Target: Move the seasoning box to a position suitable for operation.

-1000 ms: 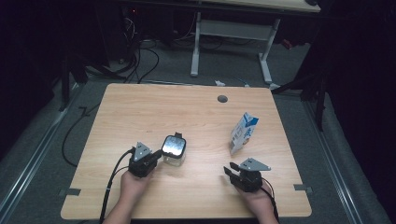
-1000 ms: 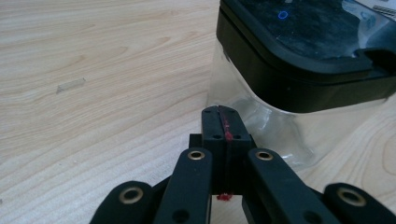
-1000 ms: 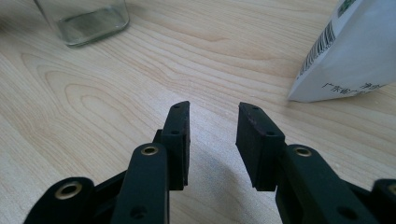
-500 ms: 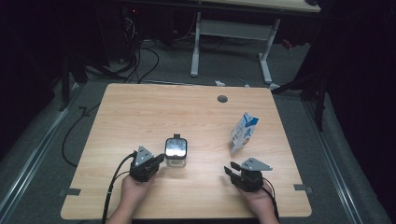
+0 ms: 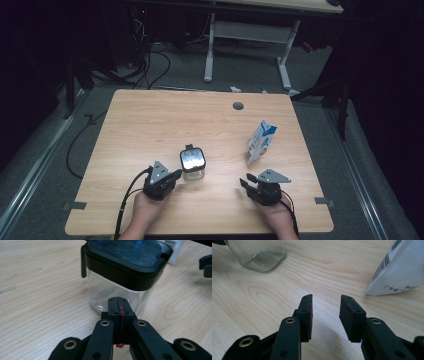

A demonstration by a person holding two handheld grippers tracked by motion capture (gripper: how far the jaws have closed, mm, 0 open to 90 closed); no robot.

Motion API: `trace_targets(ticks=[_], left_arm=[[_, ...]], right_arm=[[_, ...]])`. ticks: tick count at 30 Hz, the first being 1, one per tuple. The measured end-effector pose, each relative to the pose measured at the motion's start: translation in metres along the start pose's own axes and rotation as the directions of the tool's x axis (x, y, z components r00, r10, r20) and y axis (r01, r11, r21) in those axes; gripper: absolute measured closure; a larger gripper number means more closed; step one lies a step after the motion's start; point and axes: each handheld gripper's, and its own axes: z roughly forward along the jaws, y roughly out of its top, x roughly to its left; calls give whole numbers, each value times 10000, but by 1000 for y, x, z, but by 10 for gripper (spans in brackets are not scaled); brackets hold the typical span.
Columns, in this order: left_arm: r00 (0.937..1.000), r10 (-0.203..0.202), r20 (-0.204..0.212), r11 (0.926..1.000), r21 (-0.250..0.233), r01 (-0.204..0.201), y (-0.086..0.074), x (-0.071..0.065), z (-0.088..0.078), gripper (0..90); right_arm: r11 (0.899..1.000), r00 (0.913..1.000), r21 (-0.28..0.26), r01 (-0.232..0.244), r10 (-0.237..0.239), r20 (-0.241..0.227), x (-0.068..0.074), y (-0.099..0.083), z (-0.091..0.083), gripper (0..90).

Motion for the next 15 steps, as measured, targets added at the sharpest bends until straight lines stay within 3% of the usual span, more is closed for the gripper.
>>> trace_targets(ticks=[15], left_arm=[[9993,186,330,9998,-83,-184,3,-12,4,900]], right_arm=[[10000,10000,15,17,-17,45,0,0,1,623]])
